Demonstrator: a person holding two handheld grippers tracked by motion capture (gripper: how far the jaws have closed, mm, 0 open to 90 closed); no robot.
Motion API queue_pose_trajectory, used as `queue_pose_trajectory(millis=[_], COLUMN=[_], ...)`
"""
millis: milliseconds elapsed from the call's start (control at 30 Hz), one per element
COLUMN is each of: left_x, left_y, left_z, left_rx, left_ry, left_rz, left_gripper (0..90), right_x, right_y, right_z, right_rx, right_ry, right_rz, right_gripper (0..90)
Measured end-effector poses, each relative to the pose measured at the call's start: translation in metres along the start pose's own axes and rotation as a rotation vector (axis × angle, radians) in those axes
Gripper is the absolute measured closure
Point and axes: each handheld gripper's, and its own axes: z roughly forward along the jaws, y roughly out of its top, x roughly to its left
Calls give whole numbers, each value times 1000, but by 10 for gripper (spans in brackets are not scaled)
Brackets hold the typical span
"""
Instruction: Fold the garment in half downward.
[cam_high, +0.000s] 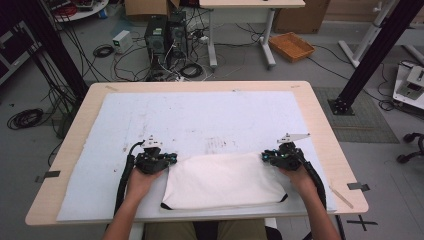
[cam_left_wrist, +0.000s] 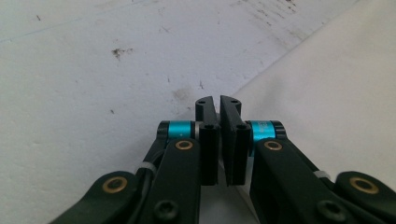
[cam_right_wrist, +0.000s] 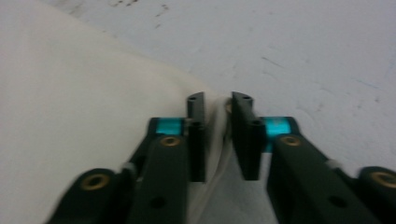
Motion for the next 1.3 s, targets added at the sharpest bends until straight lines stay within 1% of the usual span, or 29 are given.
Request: queue_pose_trajectory(millis=[33, 100, 133, 200, 267, 300, 333, 367, 400, 467, 500, 600, 633, 700, 767, 833, 867, 933, 1000, 1067, 1100, 1167, 1200, 1233, 1267, 1300], left_x=[0, 0, 1, 2, 4, 4, 6, 6, 6, 10, 11, 13, 15, 16, 16, 15, 15, 15, 16, 16, 16, 15, 14, 13, 12, 13], left_y=[0, 1, 2, 4, 7, 7, 12, 14, 14, 19, 21, 22, 25, 27, 27, 27, 27, 27, 27, 26, 26, 26, 26, 27, 27, 27], left_z=[-1, -4, -5, -8, -8, -8, -6, -4, -4, 2, 3, 6, 9, 11, 12, 13, 13, 14, 15, 17, 17, 17, 17, 17, 15, 13], left_rx=[-4, -42, -59, -105, -137, -137, -165, -172, -172, -182, -183, -189, -193, -193, -196, -189, -182, -185, -184, -184, -189, -198, -202, -212, -226, -240], left_ry=[0, -4, 1, -2, 11, 11, 27, 31, 31, 41, 47, 52, 55, 58, 49, 43, 44, 45, 47, 49, 46, 41, 39, 41, 45, 47], left_rz=[4, -18, -17, -43, -54, -54, -65, -70, -70, -91, -96, -101, -103, -101, -107, -108, -104, -111, -116, -120, -125, -119, -110, -100, -100, -105], left_gripper=[865, 869, 869, 869, 869, 869, 869, 869, 869, 868, 868, 868, 868, 868, 868, 868, 868, 868, 867, 866, 865, 860, 856, 830, 740, 644], right_x=[1, 0, 0, 0, -2, -2, -5, -8, -8, -12, -13, -14, -17, -18, -18, -19, -19, -19, -18, -19, -20, -20, -20, -20, -19, -19], right_y=[0, 0, 0, 0, 2, 2, 4, 6, 6, 11, 12, 13, 17, 19, 20, 20, 20, 20, 20, 20, 20, 19, 19, 19, 19, 19], right_z=[-1, -3, -5, -9, -12, -12, -14, -13, -13, -11, -9, -8, -6, -5, -5, -4, -4, -4, -3, -2, -1, -1, -1, -1, -1, -2], right_rx=[4, -5, -17, -52, -82, -82, -102, -109, -109, -119, -123, -129, -132, -131, -133, -130, -129, -127, -124, -122, -123, -127, -130, -130, -131, -132], right_ry=[-5, -22, -40, -63, -92, -92, -129, -132, -132, -151, -158, -165, -191, -204, -210, -212, -217, -217, -223, -245, -250, -270, -267, -269, -266, -261], right_rz=[-1, 0, 3, 3, -4, -4, 5, 8, 8, 9, 21, 22, 36, 37, 30, 37, 36, 43, 35, 33, 41, 47, 48, 44, 37, 41], right_gripper=[845, 857, 859, 861, 861, 861, 860, 860, 860, 860, 860, 860, 860, 859, 860, 860, 859, 859, 859, 859, 859, 859, 858, 855, 830, 749])
